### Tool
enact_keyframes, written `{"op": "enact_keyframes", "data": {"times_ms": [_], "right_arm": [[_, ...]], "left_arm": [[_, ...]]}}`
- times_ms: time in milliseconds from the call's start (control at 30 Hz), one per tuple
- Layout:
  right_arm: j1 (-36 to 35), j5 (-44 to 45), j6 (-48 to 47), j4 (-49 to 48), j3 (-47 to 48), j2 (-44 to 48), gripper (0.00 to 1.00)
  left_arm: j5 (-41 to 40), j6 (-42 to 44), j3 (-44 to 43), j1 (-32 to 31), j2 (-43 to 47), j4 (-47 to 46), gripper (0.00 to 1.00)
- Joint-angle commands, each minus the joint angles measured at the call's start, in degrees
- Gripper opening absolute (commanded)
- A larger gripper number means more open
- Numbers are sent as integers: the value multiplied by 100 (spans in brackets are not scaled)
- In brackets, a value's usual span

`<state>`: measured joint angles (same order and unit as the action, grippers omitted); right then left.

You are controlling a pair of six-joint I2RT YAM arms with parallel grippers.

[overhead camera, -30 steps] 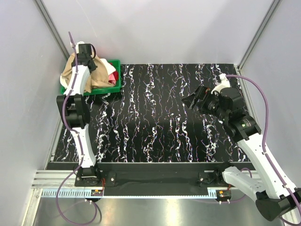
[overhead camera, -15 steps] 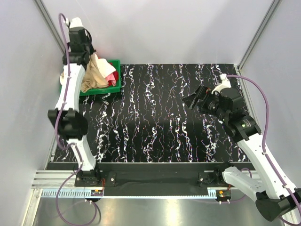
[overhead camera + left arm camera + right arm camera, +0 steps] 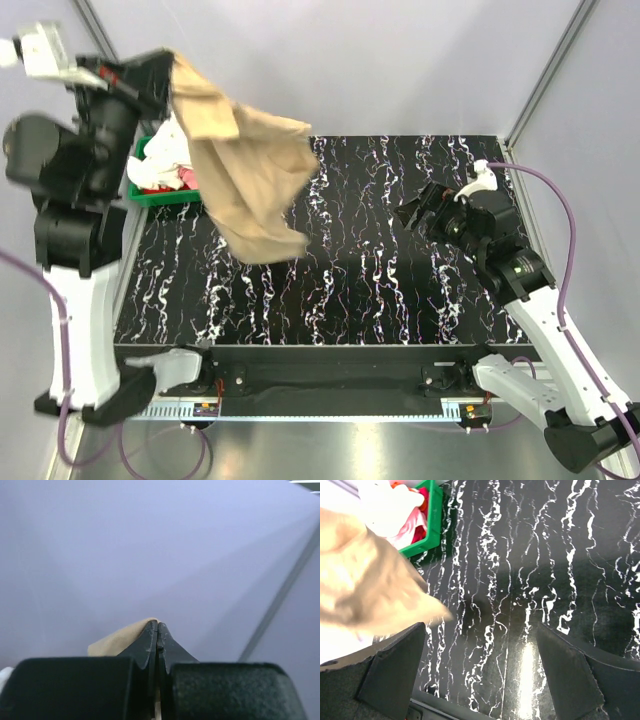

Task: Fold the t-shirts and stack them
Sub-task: Grab the tshirt from the pile, then move the tshirt to the center of the board

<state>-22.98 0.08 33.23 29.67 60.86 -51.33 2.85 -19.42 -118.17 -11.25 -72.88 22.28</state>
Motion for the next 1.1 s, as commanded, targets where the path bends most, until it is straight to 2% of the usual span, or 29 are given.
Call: {"op": "enact_keyframes", "data": {"times_ms": [0,100,133,233,267,333,433,633,733,900,1067], "right_arm": [[4,212,60,-137,-144,97,100],[-4,142,288,-128,-434,97,100],[4,46,332,-137,-635,80,100],[4,10,683,-75,-1091,9,99],[-4,-147,780,-67,-1216,-17,99],[-4,-210,1009,-75,-1575,-183,98],[-4,-489,1098,-355,-1927,-614,88],[-39,-1544,904,-1313,-1991,-1774,78],[-224,-1291,1036,-1622,-1771,-2415,77],[-329,-1272,615,-2078,-1149,-3670,77],[-593,-1546,587,-2316,-471,-4130,71]], "left_arm": [[979,-694,1640,-18,405,-75,0],[1287,-1107,2961,-62,1125,-163,0],[1305,-1221,3802,-71,1292,-189,0],[1419,-1608,5072,-88,1882,-312,0],[1489,-1765,5824,-88,1970,-356,0],[1682,-1924,6426,-88,2120,-365,0],[1894,-2118,7341,-106,2094,-400,0],[2026,-2066,7502,-106,1892,-321,0],[2000,-2040,7475,-115,1830,-277,0],[1921,-1846,7431,-115,1786,-181,0],[2062,-1811,7229,-115,1576,-128,0]]}}
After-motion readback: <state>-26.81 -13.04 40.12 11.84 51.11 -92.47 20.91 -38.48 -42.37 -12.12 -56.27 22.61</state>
